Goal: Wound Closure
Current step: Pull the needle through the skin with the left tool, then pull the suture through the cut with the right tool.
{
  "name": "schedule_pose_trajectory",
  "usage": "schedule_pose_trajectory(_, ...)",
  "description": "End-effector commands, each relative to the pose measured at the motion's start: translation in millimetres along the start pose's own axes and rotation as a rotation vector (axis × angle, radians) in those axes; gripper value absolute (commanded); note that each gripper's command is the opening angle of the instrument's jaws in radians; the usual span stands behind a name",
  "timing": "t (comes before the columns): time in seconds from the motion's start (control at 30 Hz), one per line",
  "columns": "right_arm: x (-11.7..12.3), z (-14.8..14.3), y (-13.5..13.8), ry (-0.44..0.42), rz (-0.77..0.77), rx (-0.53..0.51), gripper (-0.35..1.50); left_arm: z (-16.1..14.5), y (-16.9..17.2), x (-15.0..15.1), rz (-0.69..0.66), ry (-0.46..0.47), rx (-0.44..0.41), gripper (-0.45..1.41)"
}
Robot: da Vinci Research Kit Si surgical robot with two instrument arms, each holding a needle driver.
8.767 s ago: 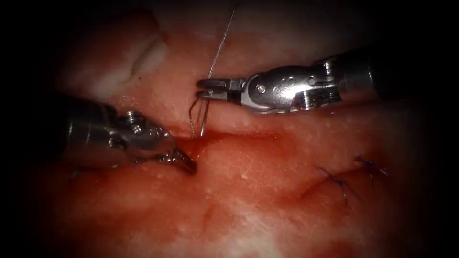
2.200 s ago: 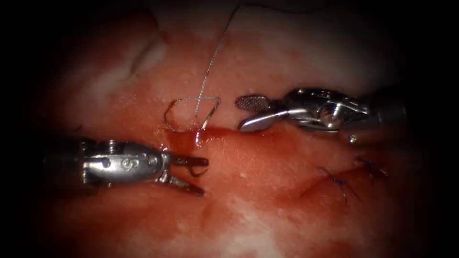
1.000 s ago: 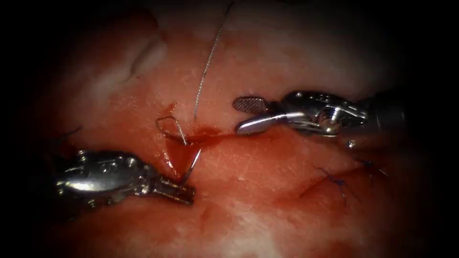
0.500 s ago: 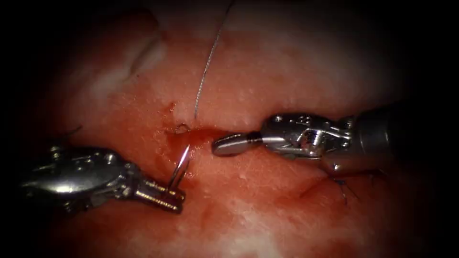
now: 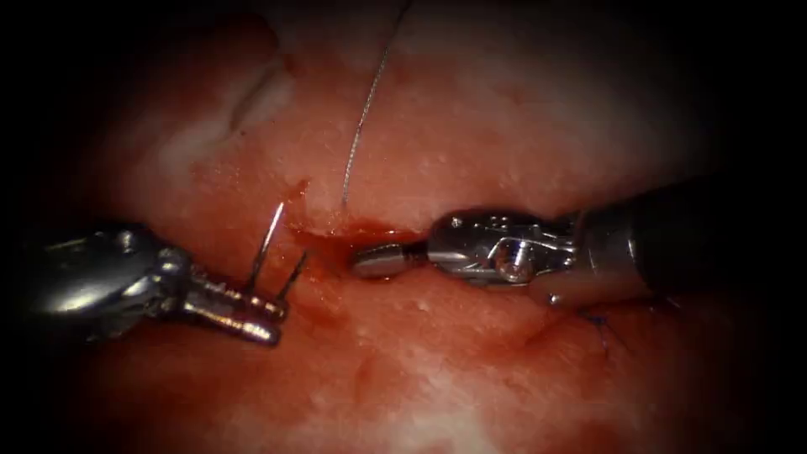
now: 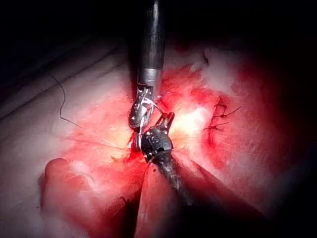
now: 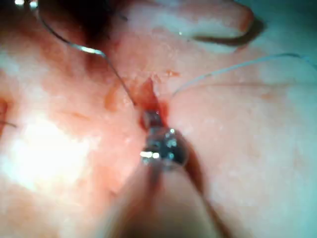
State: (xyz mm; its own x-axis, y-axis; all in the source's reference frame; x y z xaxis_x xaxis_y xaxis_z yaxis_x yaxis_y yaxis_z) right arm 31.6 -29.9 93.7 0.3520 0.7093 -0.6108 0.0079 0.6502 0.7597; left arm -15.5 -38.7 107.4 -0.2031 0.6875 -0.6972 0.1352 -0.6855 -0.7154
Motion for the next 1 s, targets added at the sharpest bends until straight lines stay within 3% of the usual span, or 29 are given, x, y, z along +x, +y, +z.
schedule_pose_trajectory(0.03,0.0,0.6,-0.1,0.002,-0.006,0.001,-0.27,0.1,-0.6,-0.2,0.036,0.0,0.021,-0.45)
schedule_pose_trajectory(0.17,1.4,0.1,-0.5,0.009,-0.023,0.001,0.36,-1.5,-2.0,1.7,0.16,0.005,0.091,-0.45)
schedule_pose_trajectory(0.27,2.2,-0.2,-0.8,0.014,-0.039,-0.006,0.51,-2.2,-2.7,2.6,0.194,0.006,0.114,-0.45)
schedule_pose_trajectory(0.47,3.5,0.1,-2.4,0.018,-0.064,-0.003,0.51,-3.1,-3.6,4.0,0.206,0.007,0.151,-0.45)
schedule_pose_trajectory(0.63,3.7,1.4,-2.5,0.019,-0.065,-0.011,0.64,-2.9,-3.2,3.9,0.21,0.006,0.148,-0.45)
schedule_pose_trajectory(0.83,4.1,2.1,-2.1,0.022,-0.062,-0.018,0.56,-3.2,-2.5,4.8,0.224,0.008,0.145,-0.45)
schedule_pose_trajectory(1.0,4.3,2.8,-2.0,0.023,-0.061,-0.024,0.09,-3.2,-1.9,5.3,0.23,0.009,0.146,-0.45)
